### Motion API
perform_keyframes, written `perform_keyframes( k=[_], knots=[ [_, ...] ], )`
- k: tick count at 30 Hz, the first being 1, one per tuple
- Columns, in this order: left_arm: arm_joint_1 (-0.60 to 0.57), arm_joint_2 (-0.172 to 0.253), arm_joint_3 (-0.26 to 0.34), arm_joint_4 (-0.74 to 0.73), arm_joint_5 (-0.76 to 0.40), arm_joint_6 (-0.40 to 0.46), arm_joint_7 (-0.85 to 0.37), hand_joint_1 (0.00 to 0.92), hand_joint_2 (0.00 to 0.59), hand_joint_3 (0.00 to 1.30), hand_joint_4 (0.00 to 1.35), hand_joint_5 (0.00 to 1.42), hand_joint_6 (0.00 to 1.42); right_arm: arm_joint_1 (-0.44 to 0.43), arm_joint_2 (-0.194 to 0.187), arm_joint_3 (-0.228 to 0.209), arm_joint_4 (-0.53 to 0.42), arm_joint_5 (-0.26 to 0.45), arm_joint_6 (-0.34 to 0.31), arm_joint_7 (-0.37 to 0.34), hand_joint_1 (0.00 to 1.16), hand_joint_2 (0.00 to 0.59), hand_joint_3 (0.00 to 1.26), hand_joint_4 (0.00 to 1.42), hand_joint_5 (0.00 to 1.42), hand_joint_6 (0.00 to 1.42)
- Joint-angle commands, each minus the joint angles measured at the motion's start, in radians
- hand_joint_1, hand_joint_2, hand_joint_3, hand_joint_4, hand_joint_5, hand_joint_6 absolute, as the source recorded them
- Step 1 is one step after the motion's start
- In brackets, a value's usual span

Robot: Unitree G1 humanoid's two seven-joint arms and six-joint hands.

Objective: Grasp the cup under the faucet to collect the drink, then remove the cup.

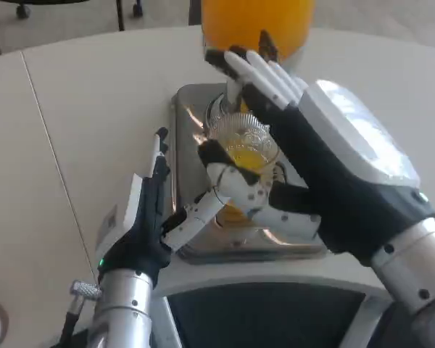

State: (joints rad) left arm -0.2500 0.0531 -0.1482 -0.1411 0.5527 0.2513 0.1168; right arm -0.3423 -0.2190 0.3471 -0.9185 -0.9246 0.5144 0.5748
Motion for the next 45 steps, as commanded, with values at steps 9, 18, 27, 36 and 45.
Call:
perform_keyframes(
  k=[9,18,27,36,45],
  knots=[
    [-0.021,-0.006,0.004,0.017,-0.037,-0.030,0.033,0.148,0.044,0.00,0.00,0.16,0.25,0.191,0.028,0.037,-0.116,-0.220,-0.069,0.243,0.61,0.438,0.04,0.00,0.00,0.00],
    [-0.026,-0.012,0.000,0.024,-0.048,-0.033,0.041,0.148,0.044,0.00,0.00,0.16,0.25,0.370,0.212,0.057,-0.129,-0.506,-0.235,0.389,0.61,0.444,0.02,0.00,0.00,0.00],
    [-0.026,-0.016,-0.004,0.019,-0.050,-0.030,0.039,0.148,0.044,0.00,0.00,0.16,0.24,0.576,0.343,-0.021,-0.129,-0.614,-0.368,0.260,0.59,0.464,0.01,0.00,0.00,0.00],
    [-0.031,-0.047,-0.015,0.044,-0.060,-0.057,0.068,0.165,0.039,0.00,0.00,0.16,0.25,0.704,0.368,-0.112,-0.129,-0.547,-0.454,0.136,0.56,0.472,0.03,0.00,0.00,0.00],
    [-0.081,-0.063,-0.047,0.131,-0.056,-0.181,0.149,0.260,0.034,0.00,0.00,0.16,0.27,0.742,0.395,-0.193,-0.129,-0.459,-0.506,0.140,0.56,0.475,0.04,0.00,0.00,0.00]
  ],
)
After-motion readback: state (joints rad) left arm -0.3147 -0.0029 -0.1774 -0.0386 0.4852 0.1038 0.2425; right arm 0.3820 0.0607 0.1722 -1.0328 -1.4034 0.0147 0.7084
